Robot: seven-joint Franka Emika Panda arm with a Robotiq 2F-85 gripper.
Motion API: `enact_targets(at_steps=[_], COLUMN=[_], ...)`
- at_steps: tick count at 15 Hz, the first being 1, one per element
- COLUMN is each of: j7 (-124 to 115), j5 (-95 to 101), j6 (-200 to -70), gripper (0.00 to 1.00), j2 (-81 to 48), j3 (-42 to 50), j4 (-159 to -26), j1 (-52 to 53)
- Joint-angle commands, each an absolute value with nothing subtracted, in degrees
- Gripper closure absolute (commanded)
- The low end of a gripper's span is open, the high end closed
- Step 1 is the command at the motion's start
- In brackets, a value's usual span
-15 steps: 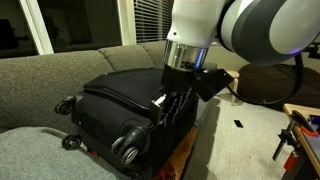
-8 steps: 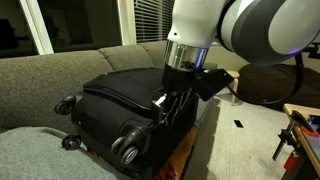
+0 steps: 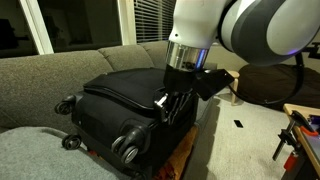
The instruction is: Open the suitcase fully
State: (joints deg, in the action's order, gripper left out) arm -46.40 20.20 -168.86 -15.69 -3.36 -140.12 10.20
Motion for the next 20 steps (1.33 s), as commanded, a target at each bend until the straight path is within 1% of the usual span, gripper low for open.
enact_targets(at_steps=[1, 16, 20], j7=[-47.02, -44.73, -42.88], j5=[19.94, 14.83, 13.93], j6=[-170.30, -175.12, -175.79], gripper=[0.93, 0.93, 0.93], j2=[-14.36, -10.94, -9.12], j3=[-2.42, -3.73, -4.67], j4=[-141.95, -148.59, -150.51], j1=[9.40, 3.58, 0.29])
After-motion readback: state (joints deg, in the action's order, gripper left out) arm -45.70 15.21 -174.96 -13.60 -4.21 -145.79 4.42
